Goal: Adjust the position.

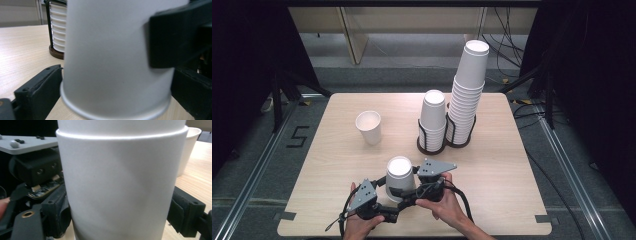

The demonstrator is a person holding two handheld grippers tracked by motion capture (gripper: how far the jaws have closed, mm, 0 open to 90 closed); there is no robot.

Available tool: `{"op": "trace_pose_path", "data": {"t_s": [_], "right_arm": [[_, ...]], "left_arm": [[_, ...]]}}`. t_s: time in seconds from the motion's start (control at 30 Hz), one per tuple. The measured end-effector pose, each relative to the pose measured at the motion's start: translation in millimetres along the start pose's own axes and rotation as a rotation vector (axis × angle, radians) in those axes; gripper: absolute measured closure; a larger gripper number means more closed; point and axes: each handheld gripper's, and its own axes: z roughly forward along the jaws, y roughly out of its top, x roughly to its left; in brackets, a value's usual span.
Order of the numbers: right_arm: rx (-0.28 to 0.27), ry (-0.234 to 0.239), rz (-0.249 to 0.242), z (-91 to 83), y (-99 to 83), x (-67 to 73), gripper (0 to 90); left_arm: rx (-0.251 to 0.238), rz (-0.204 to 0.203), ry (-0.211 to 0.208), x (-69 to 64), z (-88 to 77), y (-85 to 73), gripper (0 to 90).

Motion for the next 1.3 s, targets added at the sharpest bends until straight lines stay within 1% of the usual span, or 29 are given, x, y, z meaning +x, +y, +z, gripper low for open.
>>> {"op": "trace_pose_path", "data": {"t_s": [0.03,0.07,0.13,0.2,0.23,0.27,0.33,0.37,0.4,0.47,0.53,0.57,0.6,0.63,0.7,0.73,0.8,0.83,0.87,0.9,0.93,0.97,1.0,1.1,1.13,1.17,1.2,1.27,1.3], "right_arm": [[-0.001,0.013,0.008,1.3,0.1,1.8,18.3],[-0.001,0.010,-0.014,2.6,0.3,2.4,18.3],[-0.002,0.019,-0.011,3.7,0.6,5.1,18.3],[0.000,0.023,-0.010,4.4,0.7,7.5,18.3],[0.002,0.023,-0.013,4.5,0.8,8.0,18.3],[0.003,0.024,-0.012,4.4,1.1,8.2,18.2],[0.015,0.015,-0.005,3.1,2.0,7.7,17.0],[0.018,0.024,0.001,3.2,2.1,7.6,16.4],[0.016,0.017,-0.007,2.2,2.5,6.4,15.8],[0.015,0.025,0.013,1.4,3.6,5.9,14.4],[0.042,0.023,0.003,-1.1,6.8,7.1,13.5],[0.046,0.013,-0.022,-2.5,9.0,7.2,13.4],[0.040,0.016,-0.035,-3.2,11.0,7.4,13.7],[0.047,0.007,-0.041,-5.3,13.2,7.3,14.5],[0.053,0.009,-0.024,-10.3,18.6,6.5,15.1],[0.063,0.004,-0.033,-13.1,21.2,5.6,15.1],[0.068,0.005,-0.041,-17.3,24.8,3.2,15.2],[0.070,0.006,-0.039,-18.9,26.2,2.2,15.2],[0.076,0.012,-0.031,-20.3,27.1,1.8,15.2],[0.087,0.028,-0.027,-22.9,28.7,0.7,15.3],[0.094,0.022,-0.027,-25.1,30.0,0.5,15.3],[0.094,0.042,-0.027,-26.0,30.9,-1.0,15.3],[0.104,0.047,-0.022,-27.2,31.7,-1.4,15.3],[0.133,0.047,-0.018,-29.4,32.0,-1.9,15.6],[0.144,0.030,-0.041,-29.6,31.8,-3.1,16.2],[0.146,0.042,-0.033,-29.0,31.1,-3.5,18.3],[0.154,0.076,-0.005,-28.3,30.1,-3.8,23.7],[0.140,0.068,-0.015,-27.8,30.0,-4.7,24.0],[0.148,0.076,-0.001,-28.5,30.4,-4.8,24.3]], "left_arm": [[0.010,0.001,0.001,-0.3,0.3,0.0,0.5],[-0.009,-0.003,-0.011,-0.1,2.4,-0.9,0.5],[0.008,-0.005,-0.003,-1.0,1.8,-0.5,0.5],[-0.010,0.000,-0.012,-0.9,2.2,-0.7,0.9],[0.001,-0.002,-0.002,-1.6,0.7,-0.1,1.2],[-0.003,-0.003,0.000,-2.1,0.6,-0.1,1.4],[0.003,0.011,-0.003,-2.2,0.4,0.4,3.1],[-0.003,0.018,-0.004,-2.3,0.8,0.4,4.4],[-0.007,0.024,-0.009,-2.4,0.9,1.0,5.4],[0.012,0.042,-0.009,-3.0,-0.6,2.6,7.6],[0.017,0.058,-0.013,-2.6,-1.0,3.3,8.8],[0.022,0.062,-0.014,-2.0,-1.1,3.4,9.1],[0.028,0.064,-0.010,-1.6,-1.2,3.3,9.7],[0.033,0.067,-0.010,-0.5,-1.3,2.9,9.7],[0.034,0.076,-0.017,0.7,-0.3,2.3,10.2],[0.059,0.084,-0.007,0.2,-1.2,2.9,10.4],[0.089,0.112,-0.005,-0.1,-0.4,2.7,10.7],[0.101,0.121,-0.008,-0.3,-0.4,2.6,10.8],[0.105,0.131,-0.030,-0.2,1.3,1.6,10.9],[0.131,0.145,-0.023,-1.2,0.1,1.7,10.9],[0.134,0.150,-0.029,-1.7,1.1,1.1,11.0],[0.151,0.159,-0.041,-1.7,1.7,0.8,11.0],[0.160,0.168,-0.038,-2.7,1.7,0.6,11.0],[0.170,0.176,-0.054,-5.6,3.6,0.1,11.0],[0.167,0.179,-0.065,-6.0,4.3,-0.1,11.0],[0.170,0.180,-0.071,-6.3,4.3,0.0,10.9],[0.166,0.177,-0.083,-5.9,4.4,-0.3,10.4],[0.159,0.171,-0.089,-5.3,4.4,-0.7,9.8],[0.156,0.172,-0.086,-5.1,3.1,-0.4,8.9]]}}
